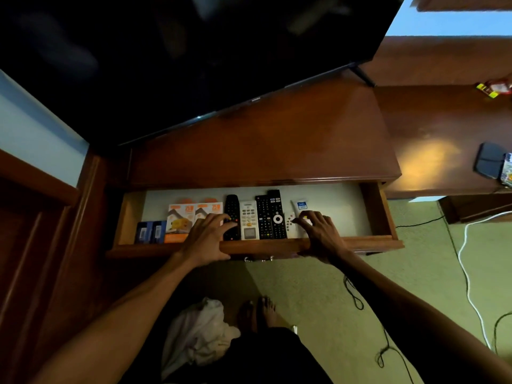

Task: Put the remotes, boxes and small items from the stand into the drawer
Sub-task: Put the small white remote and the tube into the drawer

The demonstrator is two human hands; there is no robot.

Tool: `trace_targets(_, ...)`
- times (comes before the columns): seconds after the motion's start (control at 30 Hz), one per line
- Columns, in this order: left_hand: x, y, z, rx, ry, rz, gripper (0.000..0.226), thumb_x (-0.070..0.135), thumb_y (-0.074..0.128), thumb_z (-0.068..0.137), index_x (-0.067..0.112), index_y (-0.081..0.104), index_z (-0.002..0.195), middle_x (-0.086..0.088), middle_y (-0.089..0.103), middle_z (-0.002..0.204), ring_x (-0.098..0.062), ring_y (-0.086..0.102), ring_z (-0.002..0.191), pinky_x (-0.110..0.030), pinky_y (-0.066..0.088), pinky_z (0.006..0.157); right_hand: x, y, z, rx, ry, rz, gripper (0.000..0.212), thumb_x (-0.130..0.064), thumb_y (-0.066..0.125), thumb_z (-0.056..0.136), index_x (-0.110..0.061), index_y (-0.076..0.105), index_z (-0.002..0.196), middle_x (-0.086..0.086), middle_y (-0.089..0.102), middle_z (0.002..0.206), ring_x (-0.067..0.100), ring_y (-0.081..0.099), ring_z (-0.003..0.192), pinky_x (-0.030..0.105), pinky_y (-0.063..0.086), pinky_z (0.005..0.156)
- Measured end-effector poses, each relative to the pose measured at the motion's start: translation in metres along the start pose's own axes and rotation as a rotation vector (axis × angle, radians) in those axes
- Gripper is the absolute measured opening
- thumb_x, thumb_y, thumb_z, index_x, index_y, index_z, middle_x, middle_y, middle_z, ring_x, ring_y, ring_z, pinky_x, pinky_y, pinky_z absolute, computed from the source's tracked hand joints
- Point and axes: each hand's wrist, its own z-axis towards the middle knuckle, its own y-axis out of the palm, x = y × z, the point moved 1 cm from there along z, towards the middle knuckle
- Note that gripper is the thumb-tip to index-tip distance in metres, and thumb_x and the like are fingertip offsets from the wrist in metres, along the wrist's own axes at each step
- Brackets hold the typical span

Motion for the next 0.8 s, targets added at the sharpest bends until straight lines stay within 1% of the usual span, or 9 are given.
trace_targets(0.1, -0.006, -0.010, 0.016, 0.070, -0.040, 0.026, 0.104, 0.057, 0.081, 0.061, 0.033, 0.030, 0.148, -0.001, 0.017, 0.159, -0.025, 0.017, 0.145, -0.057, 0.025, 0.114, 0.007, -0.010, 0.022, 0.049, 0.036, 0.018, 0.105, -0.050, 0.087, 0.054, -0.026, 0.037, 0.143, 0.009, 0.040, 0.144, 0.030, 0.040, 0.129, 0.045, 0.039, 0.106)
trace_targets(0.2, -0.011, -0.020, 0.038, 0.145, -0.094, 0.057, 0.121, 0.057, 0.083, 0.057, 0.036, 0.012, 0.153, -0.004, -0.001, 0.163, -0.029, 0.004, 0.149, -0.058, 0.017, 0.117, 0.014, -0.022, 0.046, 0.107, 0.076, 0.009, 0.121, -0.048, 0.089, 0.052, -0.026, 0.021, 0.151, 0.014, 0.035, 0.146, 0.034, 0.038, 0.128, 0.046, 0.040, 0.105)
trace_targets(0.3, -0.017, -0.028, 0.061, 0.200, -0.175, 0.046, 0.137, 0.057, 0.086, 0.053, 0.035, -0.005, 0.153, -0.005, -0.012, 0.163, -0.028, -0.005, 0.150, -0.057, 0.010, 0.119, 0.017, -0.034, 0.068, 0.150, 0.161, 0.023, 0.138, -0.046, 0.090, 0.051, -0.023, 0.002, 0.154, 0.024, 0.018, 0.156, 0.044, 0.027, 0.139, 0.053, 0.030, 0.113)
trace_targets(0.4, -0.026, -0.035, 0.084, 0.200, -0.244, 0.071, 0.138, 0.059, 0.085, 0.053, 0.033, -0.005, 0.154, -0.005, -0.007, 0.164, -0.026, -0.004, 0.150, -0.054, 0.009, 0.120, 0.023, -0.041, 0.091, 0.144, 0.166, 0.020, 0.140, -0.047, 0.088, 0.055, -0.017, -0.008, 0.154, 0.021, 0.000, 0.162, 0.040, 0.003, 0.150, 0.057, 0.009, 0.120)
trace_targets(0.47, -0.032, -0.038, 0.096, 0.193, -0.268, 0.100, 0.131, 0.060, 0.083, 0.056, 0.032, 0.001, 0.154, -0.005, 0.002, 0.164, -0.026, 0.004, 0.150, -0.053, 0.013, 0.119, 0.028, -0.044, 0.104, 0.120, 0.148, 0.000, 0.138, -0.046, 0.086, 0.060, -0.013, -0.011, 0.153, 0.018, -0.010, 0.163, 0.036, -0.007, 0.150, 0.056, 0.000, 0.119)
trace_targets(0.53, -0.037, -0.038, 0.104, 0.202, -0.279, 0.131, 0.119, 0.060, 0.081, 0.060, 0.032, 0.011, 0.153, -0.005, 0.012, 0.163, -0.027, 0.013, 0.149, -0.053, 0.018, 0.118, 0.032, -0.045, 0.115, 0.115, 0.153, -0.012, 0.134, -0.045, 0.083, 0.064, -0.012, -0.012, 0.153, 0.016, -0.013, 0.162, 0.034, -0.009, 0.150, 0.057, -0.001, 0.118)
trace_targets(0.63, -0.036, -0.039, 0.110, 0.242, -0.308, 0.152, 0.105, 0.055, 0.080, 0.065, 0.033, 0.023, 0.150, -0.006, 0.024, 0.159, -0.028, 0.023, 0.144, -0.054, 0.026, 0.113, 0.036, -0.046, 0.124, 0.119, 0.164, -0.012, 0.125, -0.044, 0.080, 0.070, -0.011, -0.007, 0.154, 0.015, -0.008, 0.163, 0.034, -0.005, 0.151, 0.060, 0.003, 0.119)
trace_targets(0.7, -0.030, -0.039, 0.113, 0.237, -0.337, 0.145, 0.095, 0.049, 0.077, 0.072, 0.034, 0.024, 0.150, -0.005, 0.023, 0.158, -0.029, 0.023, 0.144, -0.055, 0.026, 0.113, 0.036, -0.045, 0.127, 0.118, 0.167, -0.003, 0.113, -0.041, 0.075, 0.077, -0.011, -0.002, 0.154, 0.014, -0.003, 0.163, 0.034, -0.001, 0.151, 0.060, 0.006, 0.118)
trace_targets(0.8, -0.019, -0.042, 0.115, 0.234, -0.377, 0.128, 0.085, 0.038, 0.072, 0.082, 0.035, 0.023, 0.150, -0.004, 0.021, 0.159, -0.029, 0.023, 0.143, -0.054, 0.024, 0.114, 0.038, -0.047, 0.131, 0.172, 0.173, 0.033, 0.088, -0.029, 0.065, 0.088, -0.013, 0.010, 0.154, 0.012, 0.007, 0.163, 0.032, 0.010, 0.151, 0.060, 0.012, 0.118)
